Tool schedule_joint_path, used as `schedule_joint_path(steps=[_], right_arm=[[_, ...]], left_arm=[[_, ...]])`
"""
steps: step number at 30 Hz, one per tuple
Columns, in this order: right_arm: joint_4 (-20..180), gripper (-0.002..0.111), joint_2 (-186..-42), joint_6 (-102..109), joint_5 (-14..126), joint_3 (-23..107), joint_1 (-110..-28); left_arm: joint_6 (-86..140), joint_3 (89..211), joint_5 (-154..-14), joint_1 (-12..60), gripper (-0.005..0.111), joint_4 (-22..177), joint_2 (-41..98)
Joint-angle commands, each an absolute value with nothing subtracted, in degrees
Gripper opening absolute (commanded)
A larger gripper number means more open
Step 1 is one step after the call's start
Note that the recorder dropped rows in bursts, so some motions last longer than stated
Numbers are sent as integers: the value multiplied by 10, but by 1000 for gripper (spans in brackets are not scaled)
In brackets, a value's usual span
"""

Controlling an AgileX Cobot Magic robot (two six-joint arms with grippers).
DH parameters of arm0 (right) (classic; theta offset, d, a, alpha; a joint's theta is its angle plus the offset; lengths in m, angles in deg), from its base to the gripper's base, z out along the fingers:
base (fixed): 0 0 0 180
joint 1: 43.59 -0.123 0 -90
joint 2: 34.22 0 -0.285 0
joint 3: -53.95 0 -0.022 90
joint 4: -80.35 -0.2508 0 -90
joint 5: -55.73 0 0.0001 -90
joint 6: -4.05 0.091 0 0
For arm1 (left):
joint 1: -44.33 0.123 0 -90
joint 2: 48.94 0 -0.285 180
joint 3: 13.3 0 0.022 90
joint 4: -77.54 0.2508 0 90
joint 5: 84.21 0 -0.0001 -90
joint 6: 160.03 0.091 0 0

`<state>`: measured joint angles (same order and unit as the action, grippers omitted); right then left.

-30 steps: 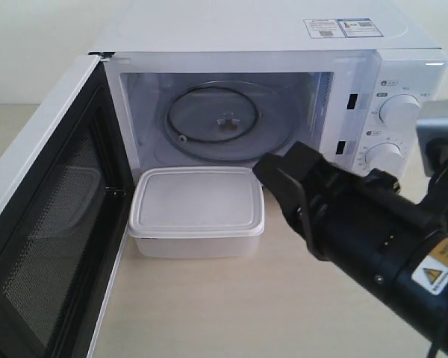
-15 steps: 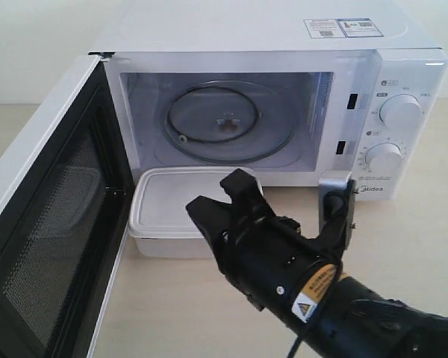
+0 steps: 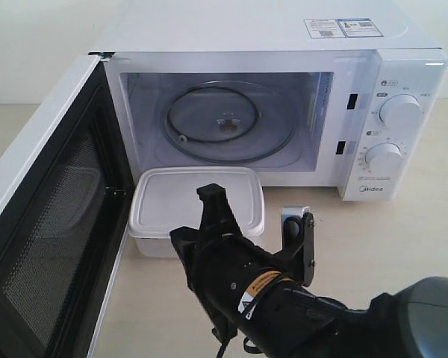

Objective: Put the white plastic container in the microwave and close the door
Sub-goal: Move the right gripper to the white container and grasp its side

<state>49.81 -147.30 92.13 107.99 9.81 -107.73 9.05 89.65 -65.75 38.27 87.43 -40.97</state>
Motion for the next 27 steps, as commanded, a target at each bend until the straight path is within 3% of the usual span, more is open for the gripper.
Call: schedule_joint_path(steps=[1, 2, 4, 11, 27], right_arm=[[469, 20, -1480, 911, 1073, 101, -1081], [470, 37, -1486, 913, 1067, 101, -1082], [472, 57, -1496, 927, 1035, 115, -1082], [433, 58, -1550, 925, 1027, 183, -1081], [298, 58, -1554, 815, 1042, 187, -1070]], left_arm=[[93, 895, -661, 384, 4, 874, -412], [93, 895, -661, 384, 4, 874, -412], [93, 895, -661, 384, 4, 874, -412], [93, 895, -661, 384, 4, 874, -412], [93, 895, -661, 384, 4, 874, -412]])
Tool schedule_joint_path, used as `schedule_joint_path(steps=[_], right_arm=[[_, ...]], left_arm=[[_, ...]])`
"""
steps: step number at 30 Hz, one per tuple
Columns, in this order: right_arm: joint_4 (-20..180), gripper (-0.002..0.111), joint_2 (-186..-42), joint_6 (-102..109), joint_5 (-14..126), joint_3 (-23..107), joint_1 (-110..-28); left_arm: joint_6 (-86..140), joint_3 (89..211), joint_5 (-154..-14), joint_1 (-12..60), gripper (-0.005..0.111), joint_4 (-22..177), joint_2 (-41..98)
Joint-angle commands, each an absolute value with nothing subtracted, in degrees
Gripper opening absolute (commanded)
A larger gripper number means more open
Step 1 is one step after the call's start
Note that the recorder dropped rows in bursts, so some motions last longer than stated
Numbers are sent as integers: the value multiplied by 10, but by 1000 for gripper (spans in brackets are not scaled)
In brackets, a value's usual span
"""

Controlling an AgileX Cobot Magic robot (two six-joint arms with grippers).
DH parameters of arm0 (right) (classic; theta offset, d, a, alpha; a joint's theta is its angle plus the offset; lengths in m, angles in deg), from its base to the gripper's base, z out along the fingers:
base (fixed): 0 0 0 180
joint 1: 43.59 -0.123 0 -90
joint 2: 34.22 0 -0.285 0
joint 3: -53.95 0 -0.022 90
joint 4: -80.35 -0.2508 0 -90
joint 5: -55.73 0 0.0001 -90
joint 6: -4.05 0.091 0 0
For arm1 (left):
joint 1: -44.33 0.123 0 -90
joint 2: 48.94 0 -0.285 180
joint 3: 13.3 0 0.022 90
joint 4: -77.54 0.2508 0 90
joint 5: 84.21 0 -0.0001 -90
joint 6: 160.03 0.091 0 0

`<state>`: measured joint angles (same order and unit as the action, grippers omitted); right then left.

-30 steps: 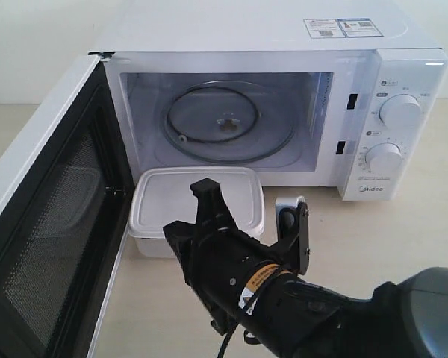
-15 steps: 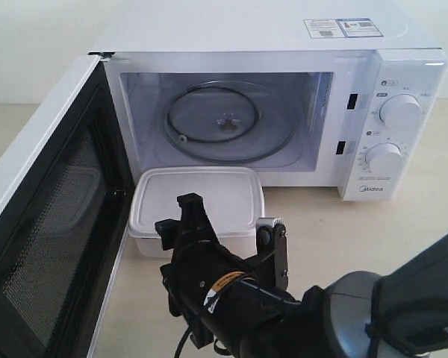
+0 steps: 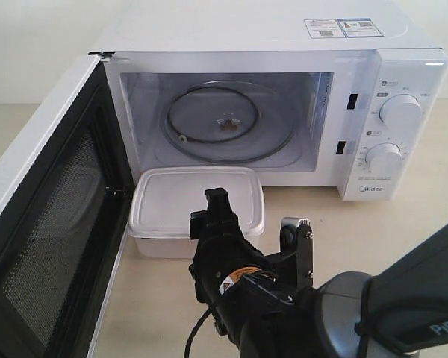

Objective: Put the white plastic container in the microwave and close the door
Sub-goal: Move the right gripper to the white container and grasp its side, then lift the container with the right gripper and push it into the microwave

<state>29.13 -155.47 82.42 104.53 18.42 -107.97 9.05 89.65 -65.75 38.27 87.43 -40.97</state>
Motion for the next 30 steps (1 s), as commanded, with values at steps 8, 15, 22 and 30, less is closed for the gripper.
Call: schedule_joint_path(steps=[8, 15, 22, 30], right_arm=[[312, 58, -1558, 817, 1030, 215, -1064], [310, 58, -1581, 825, 1030, 231, -1064], [300, 53, -1586, 818, 1035, 231, -1064], [284, 2, -1586, 797, 1043, 231, -1060]], left_arm=[[93, 895, -661, 384, 4, 874, -412], [93, 895, -661, 384, 4, 874, -412], [93, 895, -661, 384, 4, 874, -412], [93, 895, -661, 384, 4, 874, -412]])
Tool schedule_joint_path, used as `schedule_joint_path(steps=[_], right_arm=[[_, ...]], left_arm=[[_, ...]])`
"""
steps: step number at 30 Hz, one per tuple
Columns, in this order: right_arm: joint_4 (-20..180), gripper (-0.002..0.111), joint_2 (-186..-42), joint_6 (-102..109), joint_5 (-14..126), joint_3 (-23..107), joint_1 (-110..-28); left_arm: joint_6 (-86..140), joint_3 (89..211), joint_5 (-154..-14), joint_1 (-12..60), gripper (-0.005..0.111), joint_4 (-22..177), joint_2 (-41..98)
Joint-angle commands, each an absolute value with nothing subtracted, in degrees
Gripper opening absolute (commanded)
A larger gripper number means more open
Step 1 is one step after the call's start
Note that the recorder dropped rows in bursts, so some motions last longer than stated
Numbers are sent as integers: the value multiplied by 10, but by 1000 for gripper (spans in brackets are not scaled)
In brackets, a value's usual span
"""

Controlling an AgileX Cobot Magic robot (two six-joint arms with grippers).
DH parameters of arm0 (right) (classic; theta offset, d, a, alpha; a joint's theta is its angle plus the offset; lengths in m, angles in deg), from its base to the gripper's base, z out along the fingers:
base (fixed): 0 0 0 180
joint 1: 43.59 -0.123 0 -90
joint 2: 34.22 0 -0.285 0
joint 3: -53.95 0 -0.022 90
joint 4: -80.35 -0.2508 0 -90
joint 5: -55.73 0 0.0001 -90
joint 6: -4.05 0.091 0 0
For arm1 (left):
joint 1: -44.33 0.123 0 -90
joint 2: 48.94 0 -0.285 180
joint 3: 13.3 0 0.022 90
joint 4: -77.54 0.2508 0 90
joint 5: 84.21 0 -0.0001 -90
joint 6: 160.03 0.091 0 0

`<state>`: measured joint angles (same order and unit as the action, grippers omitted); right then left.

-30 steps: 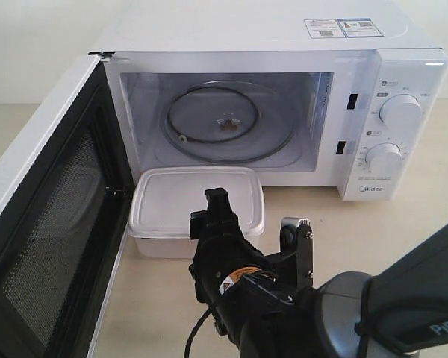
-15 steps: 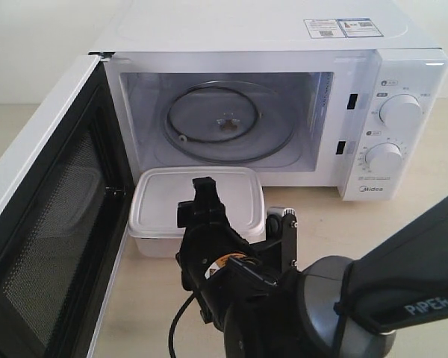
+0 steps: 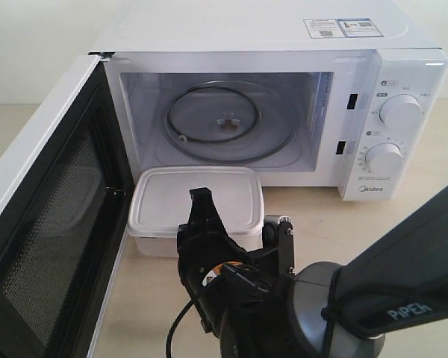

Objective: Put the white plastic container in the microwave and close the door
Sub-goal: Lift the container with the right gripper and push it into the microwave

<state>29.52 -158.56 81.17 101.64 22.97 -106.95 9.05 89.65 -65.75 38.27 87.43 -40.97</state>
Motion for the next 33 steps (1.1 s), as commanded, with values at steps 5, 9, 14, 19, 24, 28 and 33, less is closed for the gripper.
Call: schedule_joint_path(steps=[5, 9, 14, 19, 24, 28, 33], right_arm=[[294, 0, -1586, 797, 1043, 231, -1060], [303, 0, -1586, 785, 1044, 231, -1064], [289, 0, -1575, 765, 1059, 214, -1074], [296, 0, -1551, 765, 1079, 174, -1076], [329, 0, -1507, 769, 1081, 119, -1076], [356, 0, -1471, 769, 1101, 74, -1076], [397, 0, -1448, 780, 1122, 47, -1076]], left_arm=[[93, 895, -661, 384, 4, 874, -412], [93, 895, -661, 384, 4, 874, -412], [93, 895, -661, 384, 4, 874, -412], [93, 895, -661, 384, 4, 874, -412], [93, 895, -661, 384, 4, 874, -412], [93, 895, -661, 384, 4, 874, -412], [93, 895, -661, 384, 4, 874, -412]])
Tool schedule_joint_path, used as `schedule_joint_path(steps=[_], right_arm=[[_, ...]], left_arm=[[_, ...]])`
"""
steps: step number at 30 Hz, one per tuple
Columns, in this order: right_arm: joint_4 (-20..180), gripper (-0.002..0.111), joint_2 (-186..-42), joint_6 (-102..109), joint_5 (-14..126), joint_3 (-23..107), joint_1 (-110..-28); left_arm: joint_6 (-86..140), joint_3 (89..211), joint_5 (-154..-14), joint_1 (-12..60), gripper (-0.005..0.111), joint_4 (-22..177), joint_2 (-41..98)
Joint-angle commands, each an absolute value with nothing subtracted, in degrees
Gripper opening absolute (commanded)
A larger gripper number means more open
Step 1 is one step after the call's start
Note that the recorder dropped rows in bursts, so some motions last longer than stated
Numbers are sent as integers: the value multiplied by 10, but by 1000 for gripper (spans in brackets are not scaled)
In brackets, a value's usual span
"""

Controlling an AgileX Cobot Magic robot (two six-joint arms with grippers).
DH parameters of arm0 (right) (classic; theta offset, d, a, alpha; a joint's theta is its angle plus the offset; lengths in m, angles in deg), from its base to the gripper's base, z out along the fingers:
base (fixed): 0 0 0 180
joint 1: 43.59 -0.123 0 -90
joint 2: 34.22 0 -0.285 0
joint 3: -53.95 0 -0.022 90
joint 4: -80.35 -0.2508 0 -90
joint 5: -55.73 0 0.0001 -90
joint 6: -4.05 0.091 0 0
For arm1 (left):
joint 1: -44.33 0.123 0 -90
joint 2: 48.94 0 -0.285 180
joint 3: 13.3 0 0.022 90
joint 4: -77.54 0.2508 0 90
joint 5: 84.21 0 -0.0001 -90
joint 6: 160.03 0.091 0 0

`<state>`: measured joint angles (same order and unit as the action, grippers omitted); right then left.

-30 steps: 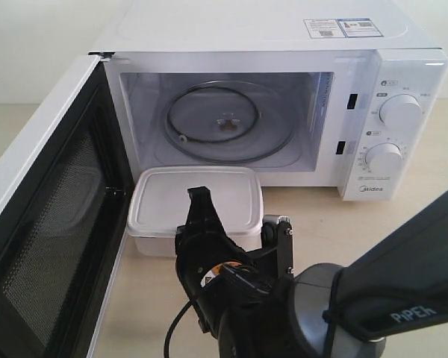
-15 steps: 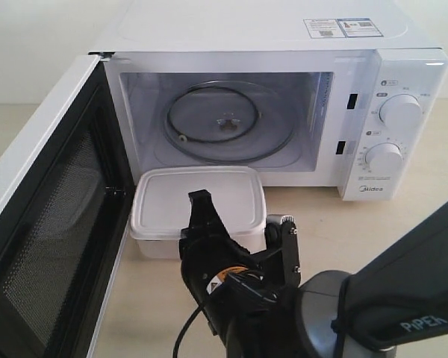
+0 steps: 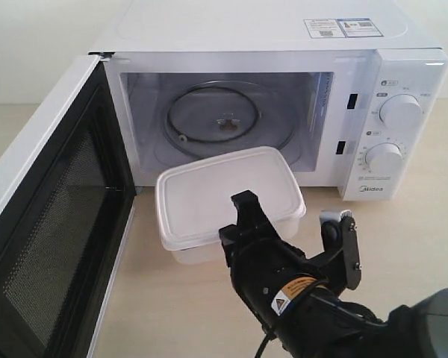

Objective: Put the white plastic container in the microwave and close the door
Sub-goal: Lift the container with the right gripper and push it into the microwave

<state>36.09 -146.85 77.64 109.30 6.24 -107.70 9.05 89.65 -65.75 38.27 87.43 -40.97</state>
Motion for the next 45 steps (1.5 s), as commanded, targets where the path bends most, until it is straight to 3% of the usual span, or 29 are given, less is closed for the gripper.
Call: schedule_joint_path(steps=[1, 21, 45], right_arm=[[407, 0, -1447, 780, 1122, 47, -1076], [383, 0, -1445, 812, 1155, 84, -1073], [443, 0, -1445, 723, 1019, 211, -932]], left_arm=[[93, 895, -661, 384, 4, 874, -412], [93, 895, -661, 384, 4, 874, -412], [93, 895, -661, 384, 4, 874, -412]])
